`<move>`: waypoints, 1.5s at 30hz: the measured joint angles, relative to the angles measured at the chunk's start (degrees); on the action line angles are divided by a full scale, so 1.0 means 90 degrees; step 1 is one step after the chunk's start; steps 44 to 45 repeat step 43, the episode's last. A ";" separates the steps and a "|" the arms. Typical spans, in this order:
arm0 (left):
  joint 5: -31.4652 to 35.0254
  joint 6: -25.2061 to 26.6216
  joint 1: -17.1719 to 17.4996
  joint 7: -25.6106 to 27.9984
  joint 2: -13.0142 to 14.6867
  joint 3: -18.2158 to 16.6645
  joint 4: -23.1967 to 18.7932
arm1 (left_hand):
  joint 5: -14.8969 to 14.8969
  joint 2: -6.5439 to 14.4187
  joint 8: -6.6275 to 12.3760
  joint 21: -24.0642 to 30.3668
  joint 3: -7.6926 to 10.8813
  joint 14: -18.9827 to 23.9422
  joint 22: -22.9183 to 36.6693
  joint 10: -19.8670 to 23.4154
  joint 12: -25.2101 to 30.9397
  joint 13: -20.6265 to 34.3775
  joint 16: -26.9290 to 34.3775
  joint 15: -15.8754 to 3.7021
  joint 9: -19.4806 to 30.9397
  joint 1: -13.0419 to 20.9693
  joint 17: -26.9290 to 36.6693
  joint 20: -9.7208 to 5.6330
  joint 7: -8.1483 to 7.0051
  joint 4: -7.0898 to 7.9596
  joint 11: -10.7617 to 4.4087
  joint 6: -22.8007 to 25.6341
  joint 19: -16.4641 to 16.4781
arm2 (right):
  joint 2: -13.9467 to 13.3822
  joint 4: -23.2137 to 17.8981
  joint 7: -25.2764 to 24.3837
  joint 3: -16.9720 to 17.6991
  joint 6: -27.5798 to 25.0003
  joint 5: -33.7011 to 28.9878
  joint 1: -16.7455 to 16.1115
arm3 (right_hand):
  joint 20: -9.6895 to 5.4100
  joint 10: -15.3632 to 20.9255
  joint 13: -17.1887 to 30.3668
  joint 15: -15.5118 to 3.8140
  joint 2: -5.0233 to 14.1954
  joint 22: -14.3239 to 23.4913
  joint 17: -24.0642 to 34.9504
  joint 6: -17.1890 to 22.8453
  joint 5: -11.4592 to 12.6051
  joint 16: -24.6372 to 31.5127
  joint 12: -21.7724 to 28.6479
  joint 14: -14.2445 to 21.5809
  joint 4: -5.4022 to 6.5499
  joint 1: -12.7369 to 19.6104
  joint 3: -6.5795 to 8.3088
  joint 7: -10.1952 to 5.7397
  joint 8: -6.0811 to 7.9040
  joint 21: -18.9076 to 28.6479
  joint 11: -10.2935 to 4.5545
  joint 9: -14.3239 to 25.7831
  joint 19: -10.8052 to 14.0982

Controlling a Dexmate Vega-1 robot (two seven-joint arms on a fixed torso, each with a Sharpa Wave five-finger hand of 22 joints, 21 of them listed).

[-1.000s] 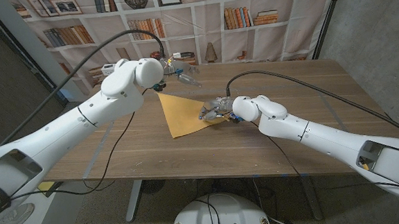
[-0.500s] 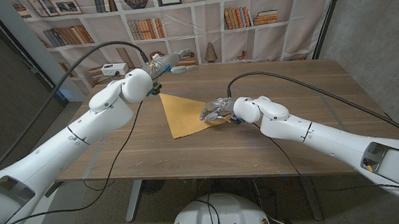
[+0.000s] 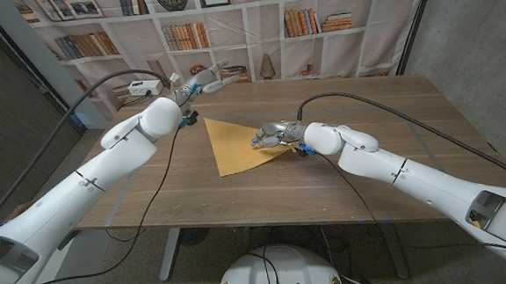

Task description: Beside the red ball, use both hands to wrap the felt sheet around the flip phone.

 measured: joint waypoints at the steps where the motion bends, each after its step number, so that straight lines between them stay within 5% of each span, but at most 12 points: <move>1: 0.0000 0.0000 0.0004 0.0000 0.0007 -0.0003 0.0008 | 0.0000 0.0030 0.0000 0.0000 0.0000 0.0000 0.0000 -0.0003 0.0000 -0.0001 0.0000 0.0000 0.0000 -0.0030 0.0000 0.0000 0.0000 0.0000 0.0003 0.0000 0.0000 | 0.0104 0.0216 -0.0058 0.0325 0.0135 0.0146 -0.0190 | 0.0000 -0.0021 0.0000 0.0000 0.0000 0.0000 0.0011 0.0000 0.0000 0.0000 -0.0012 0.0000 0.0000 0.0000 0.0000 0.0000 0.0000 0.0000 -0.0021 0.0000 0.0000; 5: 0.0000 0.0000 0.0069 0.0000 0.0098 -0.0048 0.0098 | 0.0000 0.0029 0.0000 -0.0049 0.0000 -0.0069 0.0000 -0.0024 0.0000 -0.0030 0.0000 0.0000 -0.0007 -0.0029 0.0000 0.0000 0.0000 0.0000 0.0024 0.0000 0.0000 | 0.0104 0.0216 -0.0333 0.0325 0.0917 0.0970 -0.0190 | 0.0038 -0.0154 0.0001 -0.0033 0.0050 0.0000 0.0039 -0.0088 0.0000 0.0000 -0.0074 -0.0033 0.0000 0.0050 0.0000 -0.0080 -0.0048 0.0000 -0.0028 0.0000 -0.0038; 6: -0.0332 -0.0167 0.0099 0.0057 0.0128 -0.0074 0.0135 | 0.0000 0.0029 0.0000 -0.0049 0.0000 -0.0068 0.0000 -0.0025 0.0000 -0.0030 0.0000 0.0000 -0.0022 -0.0029 0.0000 0.0000 0.0000 0.0000 0.0024 0.0000 0.0000 | 0.0315 0.0563 -0.0418 0.0776 0.1148 0.1221 -0.0461 | 0.0037 -0.0162 0.0001 -0.0058 0.0049 0.0002 0.0056 -0.0128 0.0000 0.0000 -0.0088 -0.0063 0.0000 0.0050 0.0000 -0.0056 -0.0048 -0.0010 -0.0018 0.0000 -0.0038; 19: -0.1218 -0.0933 0.0381 0.0056 0.0368 -0.0348 0.0579 | 0.0000 0.0046 0.0000 -0.0157 0.0000 -0.0150 0.0031 -0.0058 0.0023 -0.0119 0.0000 0.0011 -0.0030 -0.0097 -0.0030 0.0000 0.0000 0.0000 0.0058 0.0001 0.0001 | 0.0836 0.1123 -0.1288 0.1709 0.2879 0.3155 -0.1165 | 0.0001 -0.0469 0.0001 -0.0024 -0.0061 0.0018 0.0058 -0.0416 -0.0053 0.0000 -0.0183 -0.0300 0.0026 -0.0061 -0.0151 -0.0185 -0.0115 -0.0098 -0.0167 0.0001 -0.0185; 26: -0.1653 -0.1541 0.0482 -0.0083 0.0422 -0.0482 0.0985 | 0.0000 0.0079 0.0041 -0.0181 0.0000 -0.0183 0.0030 -0.0058 0.0023 -0.0149 0.0000 -0.0022 -0.0030 -0.0130 -0.0057 0.0000 0.0025 -0.0001 0.0058 0.0025 0.0001 | 0.1062 0.1051 -0.1947 0.2170 0.3409 0.3517 -0.1677 | 0.0015 -0.0658 0.0002 -0.0029 -0.0195 0.0008 0.0047 -0.0759 -0.0053 -0.0080 -0.0229 -0.0480 0.0030 -0.0232 -0.0311 -0.0299 -0.0162 -0.0098 -0.0102 0.0001 -0.0268; 39: -0.2409 -0.2406 0.0612 -0.0439 0.0385 -0.0706 0.1669 | 0.0000 0.0113 0.0043 -0.0239 0.0000 -0.0261 0.0029 -0.0058 0.0047 -0.0226 0.0000 -0.0010 -0.0029 -0.0164 -0.0058 0.0000 0.0000 -0.0001 0.0058 0.0049 0.0001 | 0.1363 0.0700 -0.2758 0.2780 0.4251 0.3902 -0.2466 | 0.0116 -0.0982 -0.0030 0.0024 -0.0673 0.0000 0.0011 -0.1288 -0.0051 -0.0150 -0.0229 -0.0777 0.0290 -0.1161 -0.0854 -0.0239 -0.0163 -0.0184 0.0119 0.0001 -0.0437; 45: -0.2409 -0.2406 0.0637 -0.0439 0.0284 -0.0764 0.1900 | 0.0000 0.0087 0.0043 -0.0254 0.0000 -0.0261 0.0030 -0.0058 0.0047 -0.0237 0.0000 -0.0010 -0.0029 -0.0189 -0.0058 0.0000 0.0000 -0.0001 0.0058 0.0049 0.0001 | 0.1414 0.0624 -0.2901 0.2914 0.4489 0.4005 -0.2623 | 0.0115 -0.0992 -0.0030 0.0024 -0.0679 0.0000 0.0011 -0.1288 -0.0050 -0.0150 -0.0229 -0.0777 0.0326 -0.1268 -0.0888 -0.0239 -0.0134 -0.0184 0.0129 0.0001 -0.0437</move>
